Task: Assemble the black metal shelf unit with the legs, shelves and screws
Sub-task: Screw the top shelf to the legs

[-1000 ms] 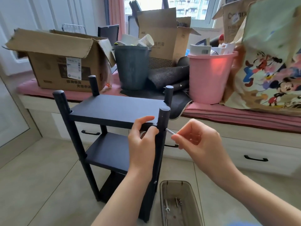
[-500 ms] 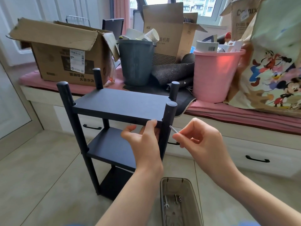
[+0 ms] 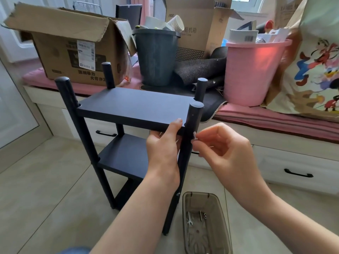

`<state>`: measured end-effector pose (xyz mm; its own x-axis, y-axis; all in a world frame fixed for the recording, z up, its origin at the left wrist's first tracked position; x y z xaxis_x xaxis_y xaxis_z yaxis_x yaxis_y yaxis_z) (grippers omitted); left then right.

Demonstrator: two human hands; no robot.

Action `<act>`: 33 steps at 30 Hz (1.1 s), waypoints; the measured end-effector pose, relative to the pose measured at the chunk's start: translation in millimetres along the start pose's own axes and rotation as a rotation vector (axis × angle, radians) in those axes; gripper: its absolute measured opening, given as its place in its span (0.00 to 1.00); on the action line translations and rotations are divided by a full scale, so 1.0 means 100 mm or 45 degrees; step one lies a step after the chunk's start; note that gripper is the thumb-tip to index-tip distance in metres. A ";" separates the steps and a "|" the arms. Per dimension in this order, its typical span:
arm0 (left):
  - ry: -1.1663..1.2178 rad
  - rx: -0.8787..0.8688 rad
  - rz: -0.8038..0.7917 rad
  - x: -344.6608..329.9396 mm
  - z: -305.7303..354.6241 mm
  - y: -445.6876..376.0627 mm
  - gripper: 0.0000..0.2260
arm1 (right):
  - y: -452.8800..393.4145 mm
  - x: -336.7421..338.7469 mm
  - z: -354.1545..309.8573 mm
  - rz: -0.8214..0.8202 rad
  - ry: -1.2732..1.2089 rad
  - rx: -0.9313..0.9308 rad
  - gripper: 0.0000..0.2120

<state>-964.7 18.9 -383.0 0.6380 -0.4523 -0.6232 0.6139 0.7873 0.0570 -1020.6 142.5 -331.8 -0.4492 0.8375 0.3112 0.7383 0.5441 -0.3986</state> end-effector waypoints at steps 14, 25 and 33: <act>-0.022 -0.031 -0.086 0.01 -0.01 -0.04 0.07 | -0.01 0.01 0.16 -0.061 -0.447 -0.267 0.03; -0.028 -0.081 -0.075 0.01 -0.01 -0.03 0.09 | -0.03 -0.01 0.15 -0.073 -0.490 -0.271 0.04; -0.051 -0.088 -0.068 0.01 -0.02 -0.03 0.10 | -0.03 0.01 0.06 -0.032 -0.360 -0.164 0.06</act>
<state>-966.8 16.7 -385.3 0.6242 -0.5093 -0.5924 0.6146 0.7882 -0.0301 -1026.6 141.8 -335.7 -0.5774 0.8143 0.0600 0.7744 0.5694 -0.2758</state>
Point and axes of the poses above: each hand's wrist, its own y-axis away from the middle knuckle, its own x-axis out of the back of the hand, z = x × y, the point moved 8 cm from there along -y, towards the middle knuckle, and after that the axes turned 5 degrees about -x, right-handed, at the moved point
